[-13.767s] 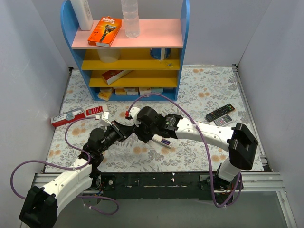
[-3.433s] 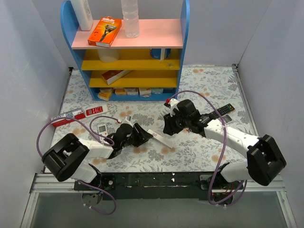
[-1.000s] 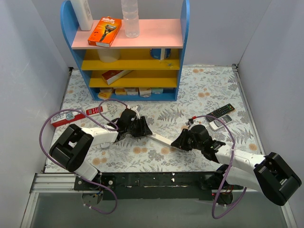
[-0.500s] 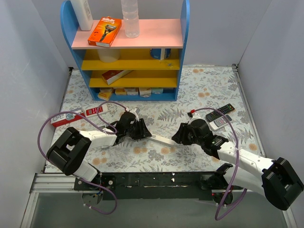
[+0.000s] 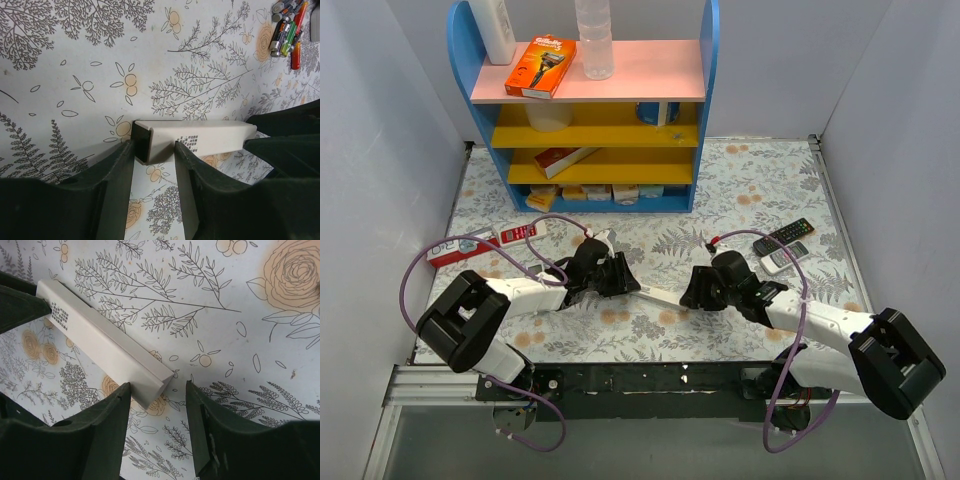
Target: Load the batteries into the remote control
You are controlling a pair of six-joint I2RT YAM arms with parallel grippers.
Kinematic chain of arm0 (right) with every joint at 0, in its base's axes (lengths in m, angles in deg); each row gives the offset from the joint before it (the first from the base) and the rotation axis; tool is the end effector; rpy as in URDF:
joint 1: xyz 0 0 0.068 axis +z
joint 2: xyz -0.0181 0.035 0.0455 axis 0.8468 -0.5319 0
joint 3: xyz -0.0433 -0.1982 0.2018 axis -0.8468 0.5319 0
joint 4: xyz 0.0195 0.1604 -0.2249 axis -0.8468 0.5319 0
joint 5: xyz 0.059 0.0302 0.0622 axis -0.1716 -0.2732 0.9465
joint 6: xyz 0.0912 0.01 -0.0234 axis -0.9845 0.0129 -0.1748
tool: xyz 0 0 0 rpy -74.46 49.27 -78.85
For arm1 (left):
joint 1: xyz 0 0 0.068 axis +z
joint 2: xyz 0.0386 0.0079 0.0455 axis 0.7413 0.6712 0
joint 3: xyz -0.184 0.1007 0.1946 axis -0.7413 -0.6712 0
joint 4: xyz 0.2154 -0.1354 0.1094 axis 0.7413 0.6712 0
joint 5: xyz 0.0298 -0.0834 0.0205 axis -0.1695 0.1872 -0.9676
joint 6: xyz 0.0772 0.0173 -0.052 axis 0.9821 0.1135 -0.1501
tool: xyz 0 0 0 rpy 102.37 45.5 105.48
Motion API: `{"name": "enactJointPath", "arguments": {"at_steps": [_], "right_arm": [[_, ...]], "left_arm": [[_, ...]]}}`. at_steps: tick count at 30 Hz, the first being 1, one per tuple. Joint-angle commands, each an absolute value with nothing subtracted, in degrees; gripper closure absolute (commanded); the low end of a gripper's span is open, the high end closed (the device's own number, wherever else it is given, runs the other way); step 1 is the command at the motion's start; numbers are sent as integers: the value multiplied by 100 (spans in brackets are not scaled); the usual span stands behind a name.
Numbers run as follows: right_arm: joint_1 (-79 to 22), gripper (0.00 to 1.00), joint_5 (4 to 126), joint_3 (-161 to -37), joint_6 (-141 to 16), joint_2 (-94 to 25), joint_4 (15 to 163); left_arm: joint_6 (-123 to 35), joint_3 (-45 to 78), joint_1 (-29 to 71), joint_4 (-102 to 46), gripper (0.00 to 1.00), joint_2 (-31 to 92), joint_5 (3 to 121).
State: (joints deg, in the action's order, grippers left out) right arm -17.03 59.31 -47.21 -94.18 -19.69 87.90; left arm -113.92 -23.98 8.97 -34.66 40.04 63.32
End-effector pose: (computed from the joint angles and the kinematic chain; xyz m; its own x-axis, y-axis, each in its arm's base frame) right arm 0.1955 0.1733 0.1301 -0.8126 0.1202 -0.5703 -0.2151 0.8476 0.4851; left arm 0.2347 -0.2078 0.1077 -0.7824 -0.6226 0.0161 -0.4354 0.5283 -0.7290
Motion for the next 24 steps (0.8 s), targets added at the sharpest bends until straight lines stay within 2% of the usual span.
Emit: {"name": "enactJointPath", "arguments": {"at_steps": [1,9,12,17,24], "right_arm": [[-1709,45,5826,-4669,-9231,-2108,9011],[-1700,52,6001,-4678,-9091,-2407,9092],[-1691,59,5958,-4739,-9073,-2451,9232],[-1674,61,5817,-4757,-9012,-2416,9443],[-1682,60,5211,-5125,-8766,-2337,10032]], "left_arm": [[-11388,-2461,847,-3175,64,3760,6171],[-11485,-2514,829,-3193,64,3672,6215],[-11502,-2531,838,-3202,65,3707,6259],[-11573,-2610,820,-3272,73,3699,6294],[-11599,-2698,812,-3272,76,3725,6312]]}}
